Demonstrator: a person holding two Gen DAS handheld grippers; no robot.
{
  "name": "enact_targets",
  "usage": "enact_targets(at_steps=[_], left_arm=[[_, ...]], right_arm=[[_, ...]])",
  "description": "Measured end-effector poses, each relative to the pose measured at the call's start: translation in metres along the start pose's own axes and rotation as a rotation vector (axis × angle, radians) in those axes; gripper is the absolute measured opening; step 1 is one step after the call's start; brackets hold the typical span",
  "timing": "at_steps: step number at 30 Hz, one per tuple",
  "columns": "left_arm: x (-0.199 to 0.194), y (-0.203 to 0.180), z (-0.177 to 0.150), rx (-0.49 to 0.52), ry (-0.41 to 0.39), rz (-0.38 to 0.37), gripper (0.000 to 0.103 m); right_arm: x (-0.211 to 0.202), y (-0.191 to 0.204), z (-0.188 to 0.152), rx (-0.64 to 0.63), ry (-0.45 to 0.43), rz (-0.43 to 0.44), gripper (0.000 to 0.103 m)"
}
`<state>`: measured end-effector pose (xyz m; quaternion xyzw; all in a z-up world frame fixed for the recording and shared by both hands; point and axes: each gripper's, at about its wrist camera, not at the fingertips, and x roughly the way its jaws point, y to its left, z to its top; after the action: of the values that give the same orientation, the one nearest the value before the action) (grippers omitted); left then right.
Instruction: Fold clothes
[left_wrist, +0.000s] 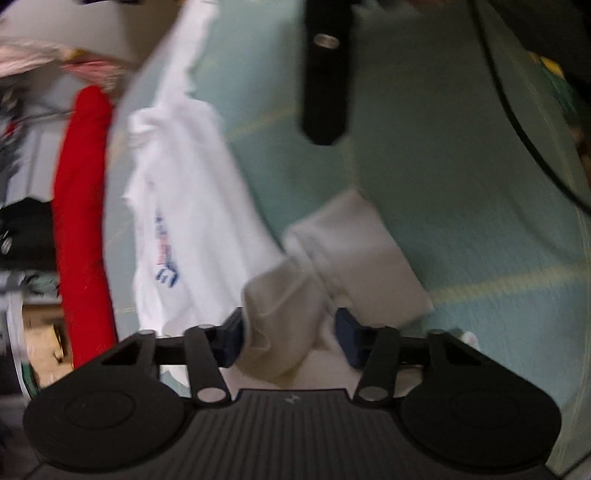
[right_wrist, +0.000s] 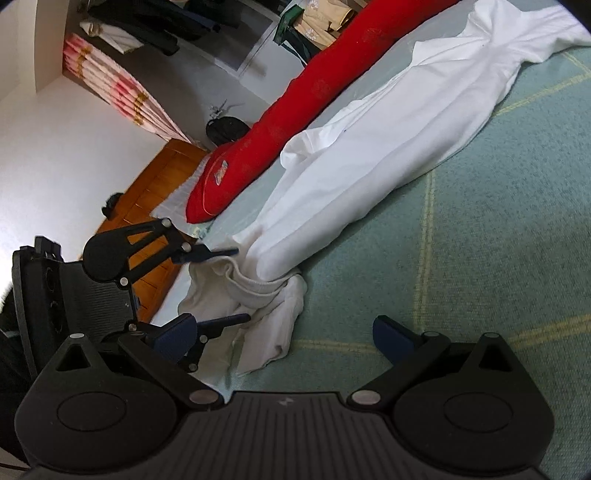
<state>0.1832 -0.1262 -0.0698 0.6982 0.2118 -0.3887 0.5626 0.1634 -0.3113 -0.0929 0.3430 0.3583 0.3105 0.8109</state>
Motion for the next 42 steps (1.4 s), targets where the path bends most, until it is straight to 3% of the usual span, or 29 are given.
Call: enact_targets(at_steps=[3, 6, 12, 17, 24, 30, 35, 39, 42], left_arm=[[-0.004, -0.004, 0.005, -0.016, 0.008, 0.023, 0.022], [-0.023, 0.006, 0.0, -0.157, -0.046, 0.08, 0.01], [-0.067, 0.032, -0.012, -0.448, -0.172, 0.193, 0.007], [-0.097, 0.059, -0.02, -0.6, -0.273, 0.24, 0.007], [-0.131, 0.073, -0.023, -0.726, -0.423, 0.17, 0.007], [-0.115, 0.043, -0.013, -0.72, -0.43, 0.085, 0.007], [-0.112, 0.034, -0.014, -0.752, -0.423, 0.068, 0.007], [-0.121, 0.034, -0.019, -0.798, -0.44, 0.067, 0.007], [-0.117, 0.028, -0.019, -0.806, -0.445, 0.054, 0.008]], right_arm=[[0.0, 0.003, -0.002, -0.025, 0.001, -0.008, 0.103], [-0.001, 0.004, -0.004, -0.032, -0.004, -0.007, 0.103], [-0.003, 0.005, -0.006, -0.033, -0.009, -0.014, 0.103], [-0.005, 0.009, -0.009, -0.03, -0.007, -0.026, 0.103], [-0.015, 0.013, -0.014, -0.011, -0.029, -0.012, 0.103], [-0.039, -0.001, -0.03, 0.05, -0.067, 0.139, 0.103], [-0.052, -0.036, -0.039, 0.267, -0.159, 0.301, 0.103], [-0.046, -0.056, -0.036, 0.453, -0.206, 0.369, 0.103], [-0.036, -0.058, -0.033, 0.505, -0.216, 0.377, 0.103]])
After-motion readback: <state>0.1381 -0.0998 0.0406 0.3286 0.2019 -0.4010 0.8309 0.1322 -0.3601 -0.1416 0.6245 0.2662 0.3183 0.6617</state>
